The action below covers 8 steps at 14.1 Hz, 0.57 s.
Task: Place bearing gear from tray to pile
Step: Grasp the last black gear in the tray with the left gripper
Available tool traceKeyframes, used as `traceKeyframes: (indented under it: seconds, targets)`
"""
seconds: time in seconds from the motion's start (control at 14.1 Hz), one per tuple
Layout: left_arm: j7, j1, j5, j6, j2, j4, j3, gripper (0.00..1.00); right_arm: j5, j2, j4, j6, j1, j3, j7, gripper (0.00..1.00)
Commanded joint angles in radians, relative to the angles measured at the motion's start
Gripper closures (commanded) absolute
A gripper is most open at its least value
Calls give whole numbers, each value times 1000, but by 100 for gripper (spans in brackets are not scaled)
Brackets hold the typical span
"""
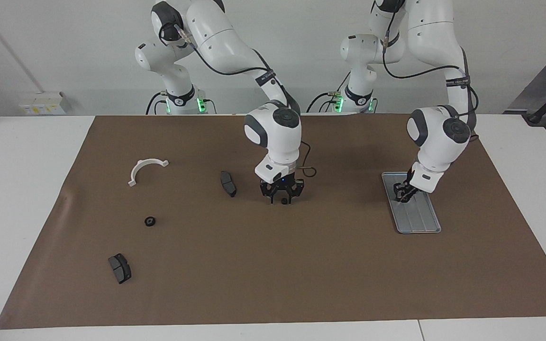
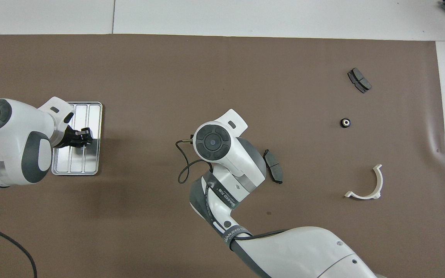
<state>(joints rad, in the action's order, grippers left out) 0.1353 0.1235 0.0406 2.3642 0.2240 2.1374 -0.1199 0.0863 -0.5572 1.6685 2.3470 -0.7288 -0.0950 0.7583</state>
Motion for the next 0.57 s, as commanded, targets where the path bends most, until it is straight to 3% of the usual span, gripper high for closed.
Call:
traceKeyframes:
  seconds: [0.0, 0.28, 0.5]
  targets:
    - [3, -10, 5, 3, -23, 36, 5, 72, 9, -1, 13, 25, -1, 6, 21, 41]
    - [4, -4, 5, -17, -8, -19, 5, 87, 4, 0, 19, 8, -4, 8, 21, 41]
    - [4, 2, 5, -121, 21, -149, 5, 100, 4, 2, 19, 6, -4, 8, 19, 45]
